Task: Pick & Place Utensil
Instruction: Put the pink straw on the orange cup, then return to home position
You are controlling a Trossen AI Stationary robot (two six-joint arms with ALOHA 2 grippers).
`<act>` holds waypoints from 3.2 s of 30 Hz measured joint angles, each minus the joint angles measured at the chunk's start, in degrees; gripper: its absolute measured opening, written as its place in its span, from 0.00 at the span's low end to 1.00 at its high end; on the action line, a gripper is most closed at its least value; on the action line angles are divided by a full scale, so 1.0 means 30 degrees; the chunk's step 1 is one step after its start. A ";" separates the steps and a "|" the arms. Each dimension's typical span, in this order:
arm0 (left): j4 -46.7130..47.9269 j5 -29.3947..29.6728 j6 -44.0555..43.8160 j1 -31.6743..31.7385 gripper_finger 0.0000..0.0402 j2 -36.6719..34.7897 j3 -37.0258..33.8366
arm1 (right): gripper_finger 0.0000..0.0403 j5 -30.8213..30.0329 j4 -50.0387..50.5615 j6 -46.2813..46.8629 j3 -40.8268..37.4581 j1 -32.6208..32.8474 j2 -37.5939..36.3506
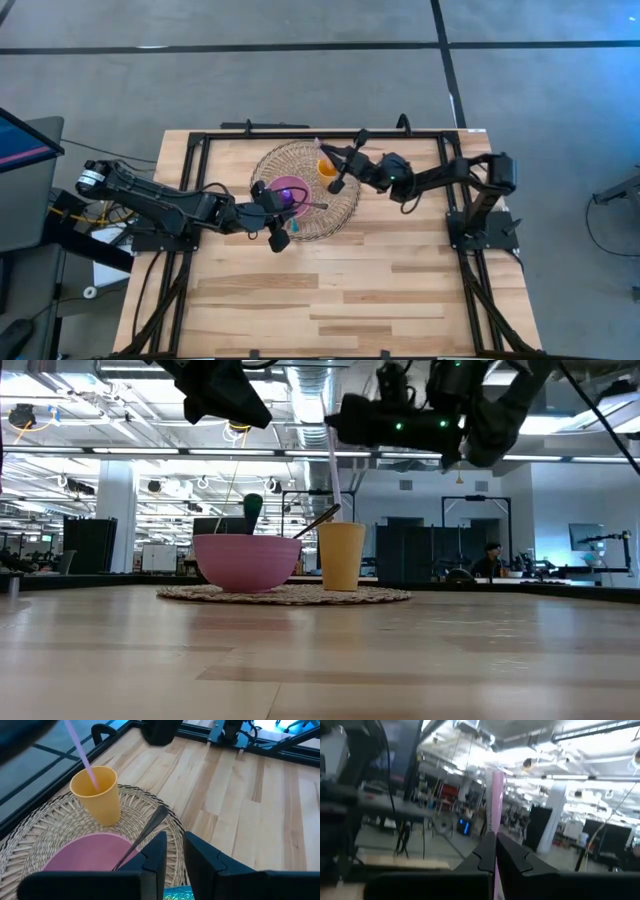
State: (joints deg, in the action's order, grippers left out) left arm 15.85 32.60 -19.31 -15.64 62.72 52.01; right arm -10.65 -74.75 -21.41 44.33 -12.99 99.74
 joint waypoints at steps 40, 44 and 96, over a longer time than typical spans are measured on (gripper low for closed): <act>-0.0659 -0.0007 0.1754 -0.0385 0.16 -0.1827 -0.0022 | 0.34 -0.3130 2.6327 0.0079 0.2539 0.7993 -1.4524; -0.0654 0.0015 0.2656 -0.1064 0.16 -0.3832 -0.0029 | 0.30 -0.3535 2.9596 0.2536 0.2539 0.8401 -1.6882; -1.0860 -0.3274 1.1901 -0.1122 0.16 -2.0787 -1.7245 | 0.25 -0.2315 2.4580 0.5655 -1.4330 0.8822 -3.3128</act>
State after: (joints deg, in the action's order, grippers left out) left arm -16.73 22.78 16.39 -19.00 0.36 0.27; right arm -17.59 -1.01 -4.45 1.34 13.47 0.35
